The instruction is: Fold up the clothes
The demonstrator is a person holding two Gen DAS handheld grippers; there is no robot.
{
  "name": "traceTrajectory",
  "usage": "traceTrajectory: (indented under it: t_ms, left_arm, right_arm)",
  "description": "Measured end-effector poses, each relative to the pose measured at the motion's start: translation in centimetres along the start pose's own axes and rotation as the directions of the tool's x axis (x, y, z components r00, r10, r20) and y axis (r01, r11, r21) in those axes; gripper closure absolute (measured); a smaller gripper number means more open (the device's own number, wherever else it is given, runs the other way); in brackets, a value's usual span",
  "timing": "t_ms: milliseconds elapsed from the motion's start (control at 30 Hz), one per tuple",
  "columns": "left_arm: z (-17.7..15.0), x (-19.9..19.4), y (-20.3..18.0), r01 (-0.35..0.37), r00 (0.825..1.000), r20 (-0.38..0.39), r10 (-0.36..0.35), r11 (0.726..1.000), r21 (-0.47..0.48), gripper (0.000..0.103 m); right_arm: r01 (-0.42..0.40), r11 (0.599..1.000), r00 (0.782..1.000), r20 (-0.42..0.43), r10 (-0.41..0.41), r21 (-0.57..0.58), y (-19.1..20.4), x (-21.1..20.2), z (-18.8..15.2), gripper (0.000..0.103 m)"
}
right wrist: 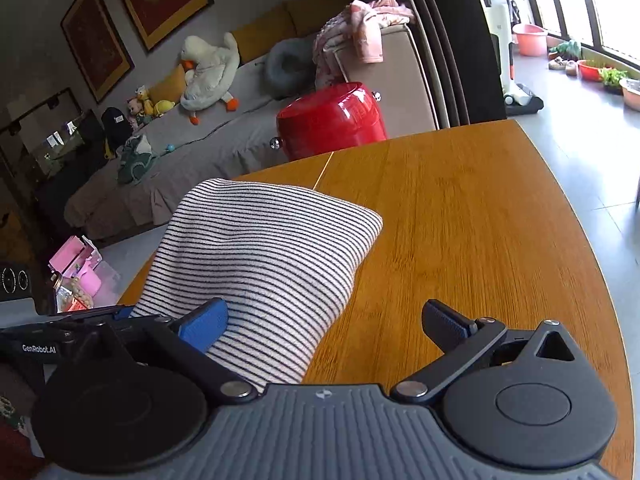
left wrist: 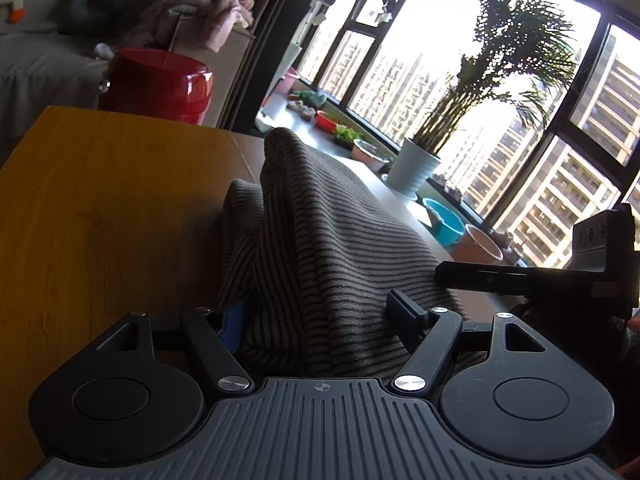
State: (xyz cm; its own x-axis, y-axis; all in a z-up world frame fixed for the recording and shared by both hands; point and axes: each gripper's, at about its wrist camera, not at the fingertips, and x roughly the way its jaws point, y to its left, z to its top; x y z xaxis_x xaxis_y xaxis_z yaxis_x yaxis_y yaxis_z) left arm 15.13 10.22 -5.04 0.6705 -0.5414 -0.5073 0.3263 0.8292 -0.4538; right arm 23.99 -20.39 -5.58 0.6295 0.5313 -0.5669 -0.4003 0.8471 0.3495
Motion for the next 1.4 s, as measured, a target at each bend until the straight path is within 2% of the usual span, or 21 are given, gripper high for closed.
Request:
traceTrajectory:
  t_ms: [133,233,300,400,533,700,833,1000,1033,1100,1167,1200,1233,1267,1300,1367,1400]
  left_arm:
    - [-1.0,0.3,-1.6,0.097,0.994,-0.045,-0.097,0.995,-0.016,0.027]
    - [-1.5,0.7,-2.8,0.081,0.996,-0.044,-0.079,0.996,0.028,0.023]
    - [-1.5,0.7,-2.8,0.085,0.996,-0.044,-0.084,0.996,0.016,0.022]
    - [-1.4,0.7,-2.4,0.094,0.995,-0.044,-0.094,0.996,-0.004,0.022]
    - [-1.5,0.8,-2.4,0.099,0.994,-0.040,-0.100,0.995,-0.013,0.020]
    - [-1.7,0.8,-2.1,0.117,0.992,-0.034,-0.118,0.993,-0.032,0.019]
    - [-1.8,1.0,-1.9,0.129,0.991,-0.029,-0.130,0.991,-0.044,0.017]
    - [-1.4,-0.3,-1.2,0.156,0.988,0.003,-0.156,0.986,-0.061,0.016]
    - [-1.2,-1.2,-0.8,0.162,0.987,0.027,-0.160,0.984,-0.071,0.016]
    - [-0.9,-3.1,0.5,0.129,0.989,0.084,-0.121,0.987,-0.098,0.016]
    - [-0.7,-4.1,2.0,0.082,0.992,0.110,-0.067,0.987,-0.141,0.018]
    - [-0.7,-4.1,2.6,0.066,0.993,0.107,-0.048,0.984,-0.165,0.022]
    - [-0.7,-4.0,3.2,0.051,0.994,0.100,-0.032,0.981,-0.188,0.025]
    - [-0.8,-3.7,3.5,0.044,0.996,0.090,-0.026,0.979,-0.200,0.032]
    - [-1.0,-3.3,3.5,0.043,0.997,0.077,-0.028,0.979,-0.200,0.038]
    - [-1.3,-2.6,3.0,0.052,0.998,0.050,-0.044,0.982,-0.182,0.043]
    - [-1.4,-2.2,2.7,0.058,0.998,0.037,-0.053,0.983,-0.172,0.045]
  right_arm:
    - [0.046,0.992,0.999,0.026,-0.043,-0.116,1.4,0.3,0.8,0.000]
    - [0.068,0.985,0.998,0.024,-0.065,-0.161,1.9,0.6,0.9,0.000]
    - [0.068,0.984,0.998,0.014,-0.067,-0.166,2.0,0.6,0.9,0.000]
    - [0.047,0.990,0.999,-0.018,-0.050,-0.133,1.4,0.9,0.3,0.000]
    - [-0.026,1.000,0.997,-0.079,0.026,0.000,0.1,1.8,-0.8,0.000]
    - [-0.069,0.994,0.995,-0.069,0.075,0.079,-0.7,1.8,-1.3,0.000]
    - [-0.149,0.979,0.985,-0.063,0.159,0.141,-0.6,1.9,-1.7,0.000]
    - [-0.129,0.979,0.987,-0.071,0.141,0.161,-0.4,1.4,-1.4,0.000]
    - [-0.104,0.985,0.993,-0.037,0.110,0.137,-0.2,0.4,-1.3,0.000]
    - [-0.049,0.996,0.998,0.034,0.046,0.071,0.4,-1.6,-1.0,0.000]
    - [0.030,0.994,0.993,0.115,-0.017,-0.106,2.6,-3.9,-1.1,0.000]
    - [0.046,0.981,0.992,0.128,-0.023,-0.186,3.9,-4.8,-1.3,0.004]
    - [0.050,0.966,0.991,0.132,-0.016,-0.255,5.2,-5.4,-1.7,0.010]
    - [0.019,0.955,0.994,0.112,0.015,-0.297,6.3,-5.5,-2.1,0.021]
    - [-0.012,0.941,0.995,0.090,0.045,-0.338,7.5,-5.7,-2.6,0.024]
    - [-0.066,0.905,0.994,0.049,0.095,-0.420,9.8,-5.9,-3.7,0.024]
    - [-0.059,0.879,0.995,0.046,0.092,-0.472,10.9,-5.6,-4.5,0.024]
